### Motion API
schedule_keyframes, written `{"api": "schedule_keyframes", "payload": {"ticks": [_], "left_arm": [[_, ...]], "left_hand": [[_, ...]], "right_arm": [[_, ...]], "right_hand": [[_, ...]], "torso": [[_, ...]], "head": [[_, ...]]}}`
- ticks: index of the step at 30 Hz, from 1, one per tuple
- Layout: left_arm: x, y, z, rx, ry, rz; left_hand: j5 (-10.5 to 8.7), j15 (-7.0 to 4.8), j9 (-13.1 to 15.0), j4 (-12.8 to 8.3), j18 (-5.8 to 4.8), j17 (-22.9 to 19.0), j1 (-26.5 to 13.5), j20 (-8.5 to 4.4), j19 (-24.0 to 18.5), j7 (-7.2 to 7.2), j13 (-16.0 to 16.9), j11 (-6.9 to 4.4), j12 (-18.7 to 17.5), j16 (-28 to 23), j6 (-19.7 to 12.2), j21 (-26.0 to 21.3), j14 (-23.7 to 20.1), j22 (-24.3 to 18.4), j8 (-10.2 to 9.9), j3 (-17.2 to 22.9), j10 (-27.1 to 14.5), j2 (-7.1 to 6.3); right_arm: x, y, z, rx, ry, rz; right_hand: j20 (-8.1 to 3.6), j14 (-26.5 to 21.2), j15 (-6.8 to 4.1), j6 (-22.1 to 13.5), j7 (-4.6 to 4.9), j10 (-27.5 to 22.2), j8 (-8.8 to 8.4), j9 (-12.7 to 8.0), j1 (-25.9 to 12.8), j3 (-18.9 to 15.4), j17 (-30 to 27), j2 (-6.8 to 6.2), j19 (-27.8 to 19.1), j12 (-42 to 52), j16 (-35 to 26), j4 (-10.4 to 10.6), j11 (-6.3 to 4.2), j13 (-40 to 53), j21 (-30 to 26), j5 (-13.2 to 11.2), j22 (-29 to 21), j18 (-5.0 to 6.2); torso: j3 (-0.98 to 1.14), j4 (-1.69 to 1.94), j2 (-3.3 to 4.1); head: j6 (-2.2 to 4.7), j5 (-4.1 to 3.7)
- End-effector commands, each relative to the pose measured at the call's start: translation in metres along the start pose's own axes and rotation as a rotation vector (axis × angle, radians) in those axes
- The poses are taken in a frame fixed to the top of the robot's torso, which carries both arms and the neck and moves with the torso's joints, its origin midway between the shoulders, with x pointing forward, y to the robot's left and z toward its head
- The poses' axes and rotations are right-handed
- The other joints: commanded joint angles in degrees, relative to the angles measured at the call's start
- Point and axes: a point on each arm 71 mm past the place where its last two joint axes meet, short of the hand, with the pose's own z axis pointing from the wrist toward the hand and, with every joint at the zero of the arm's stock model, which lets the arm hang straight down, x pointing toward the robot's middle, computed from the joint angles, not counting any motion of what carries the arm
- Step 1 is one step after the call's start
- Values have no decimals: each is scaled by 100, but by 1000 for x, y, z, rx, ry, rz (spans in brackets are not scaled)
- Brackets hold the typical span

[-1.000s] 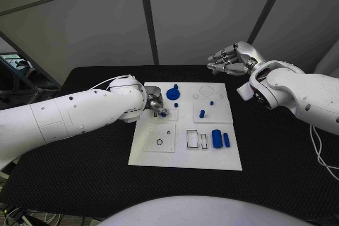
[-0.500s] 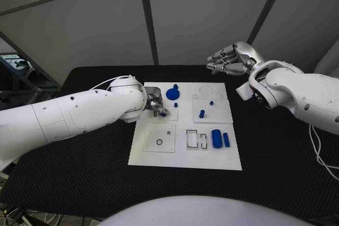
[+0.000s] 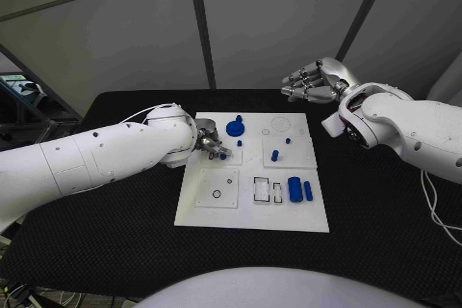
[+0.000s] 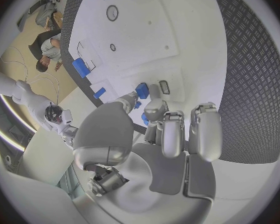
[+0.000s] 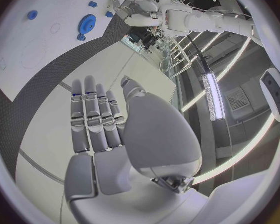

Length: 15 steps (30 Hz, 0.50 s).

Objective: Assemble the parts on the task board

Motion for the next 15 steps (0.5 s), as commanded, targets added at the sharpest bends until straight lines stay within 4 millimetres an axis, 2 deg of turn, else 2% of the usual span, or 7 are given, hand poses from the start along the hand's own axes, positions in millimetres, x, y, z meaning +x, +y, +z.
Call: {"api": "schedule_keyframes", "payload": {"ticks": [1, 5, 10, 15], "left_arm": [[-1, 0, -1, 3, 1, -21], [-1, 0, -2, 4, -3, -27], [-6, -1, -4, 13, -14, -47], [-19, -5, -9, 37, -24, -103]], "left_hand": [[-5, -21, 15, 92, -142, 1451, -63, -30, 231, -6, 7, 35, 31, 35, 53, 16, 599, 407, -42, -161, 10, -4], [-6, -24, 35, 208, -141, 1450, -62, -33, 230, -9, 9, 32, 35, 34, 57, 12, 599, 411, -56, -369, 7, 15], [-2, -25, 46, 255, -138, 1441, -35, -35, 226, -10, -8, 32, 22, 27, 54, 1, 596, 403, -66, -464, -4, 43], [2, -6, 53, 255, -121, 1405, 136, -25, 196, 30, -245, 63, -170, -1, -52, -68, 585, 329, -137, -671, -159, 7]], "right_arm": [[0, 1, 0, -5, 7, 0], [0, 1, 0, -4, 7, 0], [-1, 0, 0, -3, 7, 0], [-1, 0, 0, -2, 6, -1]], "right_hand": [[15, -8, 42, -42, -5, -36, -15, -6, -55, -37, -6, -1, 13, -1, -25, -10, 11, -8, -22, 31, -10, 62], [18, -15, 45, -47, -3, -43, -15, -6, -60, -43, -10, 0, 13, -2, -25, -12, 13, -12, -33, 31, -18, 62], [22, -24, 49, -53, 0, -51, -16, -6, -69, -51, -16, 1, 13, -1, -26, -14, 17, -16, -47, 31, -27, 62], [23, -28, 51, -56, 1, -54, -16, -6, -73, -54, -19, 3, 13, 0, -26, -15, 18, -17, -54, 31, -32, 62]], "torso": [[5, -5, -2], [2, -1, -1], [2, 1, 0], [0, 5, 0]], "head": [[6, -2], [7, -8], [12, -3], [3, -9]]}}
